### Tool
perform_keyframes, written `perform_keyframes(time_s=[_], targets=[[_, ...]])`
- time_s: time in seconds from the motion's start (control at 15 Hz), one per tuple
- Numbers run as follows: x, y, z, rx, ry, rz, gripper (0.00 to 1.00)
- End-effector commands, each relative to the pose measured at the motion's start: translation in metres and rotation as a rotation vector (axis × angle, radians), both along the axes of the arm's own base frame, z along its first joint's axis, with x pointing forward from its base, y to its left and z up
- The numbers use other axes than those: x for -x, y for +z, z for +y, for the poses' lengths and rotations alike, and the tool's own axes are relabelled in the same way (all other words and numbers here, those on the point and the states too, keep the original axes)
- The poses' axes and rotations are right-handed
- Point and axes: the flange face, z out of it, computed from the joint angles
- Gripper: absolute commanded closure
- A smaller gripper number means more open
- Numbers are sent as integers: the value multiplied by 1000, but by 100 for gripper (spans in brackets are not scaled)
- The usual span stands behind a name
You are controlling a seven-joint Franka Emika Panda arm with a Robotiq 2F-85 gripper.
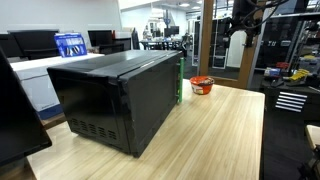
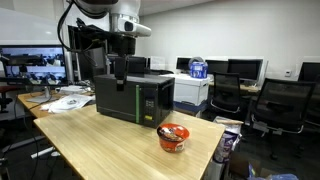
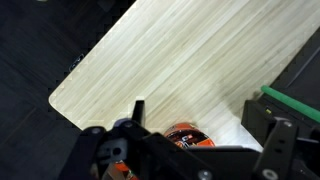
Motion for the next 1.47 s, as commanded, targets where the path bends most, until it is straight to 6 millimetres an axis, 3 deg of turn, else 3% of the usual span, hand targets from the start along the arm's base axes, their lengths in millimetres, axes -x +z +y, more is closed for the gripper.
perform_keyframes(time_s=[0.0, 0.2, 0.33, 0.93, 1.4], targets=[[1, 1, 0, 0, 6, 0, 0], [1, 0, -2, 3, 50, 2, 0], [-3, 3, 5, 36, 217, -37, 0], [-56, -11, 66, 45, 718, -62, 0], [-86, -21, 50, 84, 1094, -92, 0]])
